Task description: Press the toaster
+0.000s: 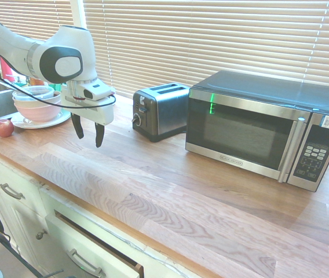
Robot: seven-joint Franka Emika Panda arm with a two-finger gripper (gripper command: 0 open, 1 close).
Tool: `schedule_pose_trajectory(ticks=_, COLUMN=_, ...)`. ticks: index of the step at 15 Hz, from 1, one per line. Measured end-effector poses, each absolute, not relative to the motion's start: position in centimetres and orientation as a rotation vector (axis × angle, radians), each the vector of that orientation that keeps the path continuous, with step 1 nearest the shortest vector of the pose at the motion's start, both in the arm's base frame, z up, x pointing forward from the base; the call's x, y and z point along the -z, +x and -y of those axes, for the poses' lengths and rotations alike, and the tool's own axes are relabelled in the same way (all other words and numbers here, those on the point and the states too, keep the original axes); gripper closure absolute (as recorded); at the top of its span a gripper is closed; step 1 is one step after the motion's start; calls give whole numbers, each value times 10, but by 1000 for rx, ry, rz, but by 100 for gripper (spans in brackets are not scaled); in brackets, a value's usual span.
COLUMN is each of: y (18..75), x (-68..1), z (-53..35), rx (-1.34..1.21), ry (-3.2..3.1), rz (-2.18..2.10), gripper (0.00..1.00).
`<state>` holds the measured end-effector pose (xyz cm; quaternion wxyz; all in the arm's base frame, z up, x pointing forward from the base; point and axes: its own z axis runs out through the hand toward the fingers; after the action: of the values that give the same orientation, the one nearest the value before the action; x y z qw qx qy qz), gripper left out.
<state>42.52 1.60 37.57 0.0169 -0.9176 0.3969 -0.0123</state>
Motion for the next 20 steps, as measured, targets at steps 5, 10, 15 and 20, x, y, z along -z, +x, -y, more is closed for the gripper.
schedule_pose_trajectory(ticks=5, y=423, x=-369, z=-13, rx=65, ry=-2860, rz=-1223, gripper=0)
schedule_pose_trajectory(ticks=10, y=426, x=-372, z=-11, rx=115, ry=-2858, rz=-1211, gripper=0)
schedule_pose_trajectory(ticks=15, y=452, x=-399, z=-1, rx=251, ry=-2838, rz=-1191, gripper=0)
schedule_pose_trajectory(ticks=20, y=514, x=-426, z=19, rx=296, ry=-2808, rz=-1200, gripper=0)
